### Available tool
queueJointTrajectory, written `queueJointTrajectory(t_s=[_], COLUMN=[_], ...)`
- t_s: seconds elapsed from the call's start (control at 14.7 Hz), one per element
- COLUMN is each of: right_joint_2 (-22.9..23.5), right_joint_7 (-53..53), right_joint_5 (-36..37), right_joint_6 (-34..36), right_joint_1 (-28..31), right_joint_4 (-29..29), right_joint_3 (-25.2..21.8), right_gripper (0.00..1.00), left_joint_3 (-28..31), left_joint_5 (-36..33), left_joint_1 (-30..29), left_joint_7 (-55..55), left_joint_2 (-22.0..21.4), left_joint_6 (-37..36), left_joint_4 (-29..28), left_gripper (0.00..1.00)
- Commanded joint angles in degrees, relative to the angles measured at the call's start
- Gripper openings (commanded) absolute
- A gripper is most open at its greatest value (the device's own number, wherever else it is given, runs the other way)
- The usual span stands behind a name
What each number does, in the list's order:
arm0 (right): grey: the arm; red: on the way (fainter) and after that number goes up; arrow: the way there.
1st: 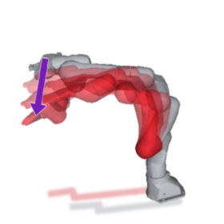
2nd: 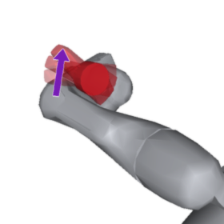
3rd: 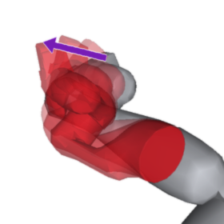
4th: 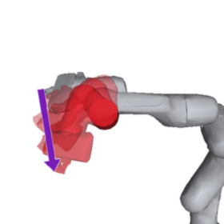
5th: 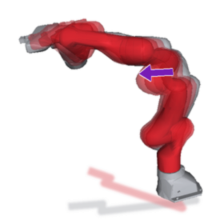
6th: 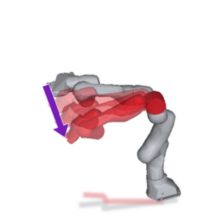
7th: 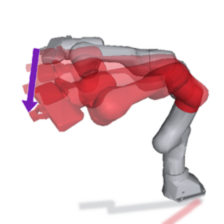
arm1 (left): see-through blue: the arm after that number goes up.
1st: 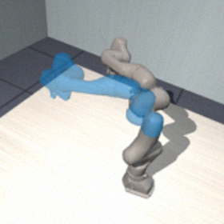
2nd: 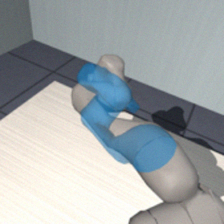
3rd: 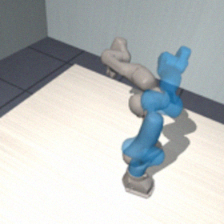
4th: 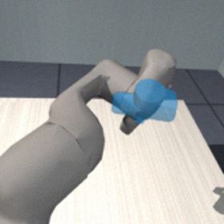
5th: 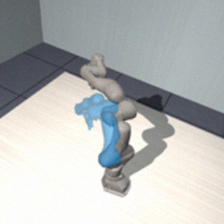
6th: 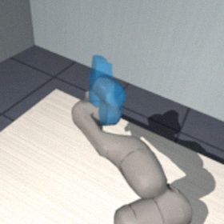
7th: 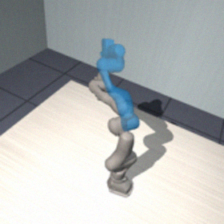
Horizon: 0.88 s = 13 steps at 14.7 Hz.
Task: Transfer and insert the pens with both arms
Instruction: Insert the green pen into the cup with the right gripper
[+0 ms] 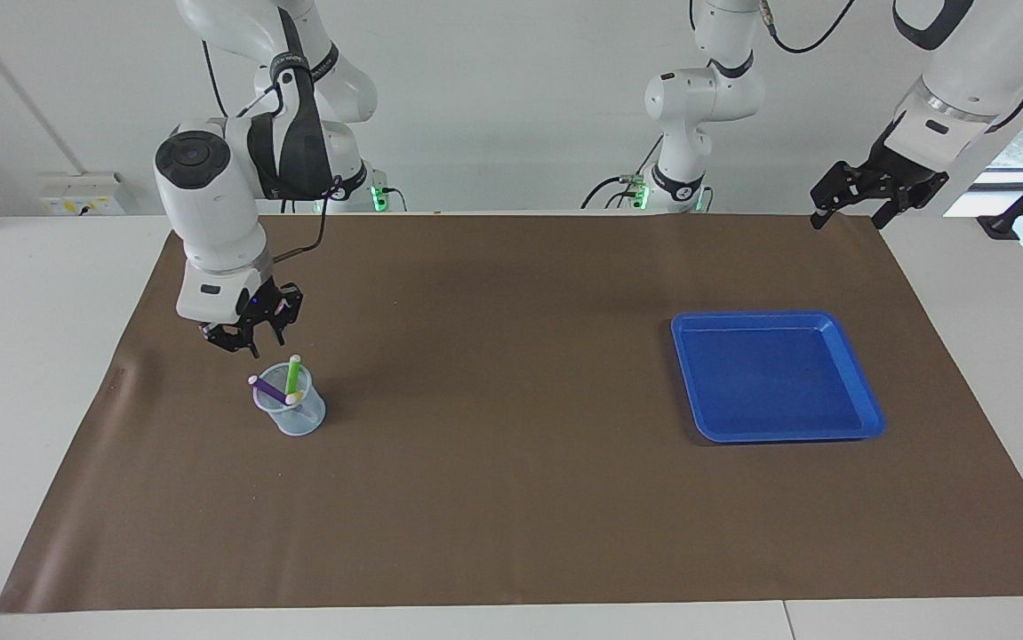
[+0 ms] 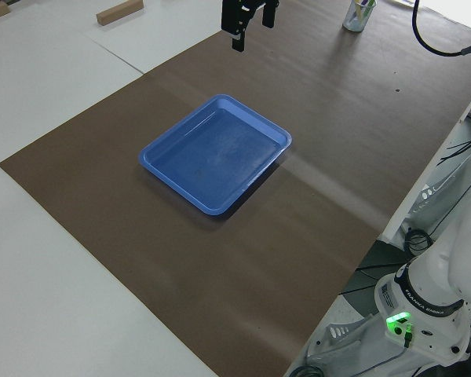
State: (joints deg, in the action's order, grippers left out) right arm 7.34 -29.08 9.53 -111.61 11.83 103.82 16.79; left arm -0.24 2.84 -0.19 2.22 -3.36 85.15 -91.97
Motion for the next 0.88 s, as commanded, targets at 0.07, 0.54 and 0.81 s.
queueJointTrajectory(t_s=[0.07,0.54,0.81], right_joint_2=[-1.01,-2.32,-4.87], right_joint_7=[0.42,9.73,16.31], right_joint_5=[-2.94,-3.20,-3.37], right_joint_6=[7.60,25.89,30.30], right_joint_1=[0.30,1.00,1.26], right_joint_4=[-7.90,-20.76,-20.41], right_joint_3=[0.61,-0.09,-0.62], right_gripper=[1.00,1.00,1.00], left_joint_3=[-0.55,-1.87,-1.61], left_joint_5=[-1.70,-2.40,-2.32], left_joint_1=[0.54,-0.34,-0.34], left_joint_7=[0.60,0.25,-0.11], left_joint_2=[-0.69,-1.21,-1.04], left_joint_6=[0.02,1.24,2.57], left_joint_4=[-1.20,-1.98,-2.08], left_gripper=[1.00,1.00,1.00])
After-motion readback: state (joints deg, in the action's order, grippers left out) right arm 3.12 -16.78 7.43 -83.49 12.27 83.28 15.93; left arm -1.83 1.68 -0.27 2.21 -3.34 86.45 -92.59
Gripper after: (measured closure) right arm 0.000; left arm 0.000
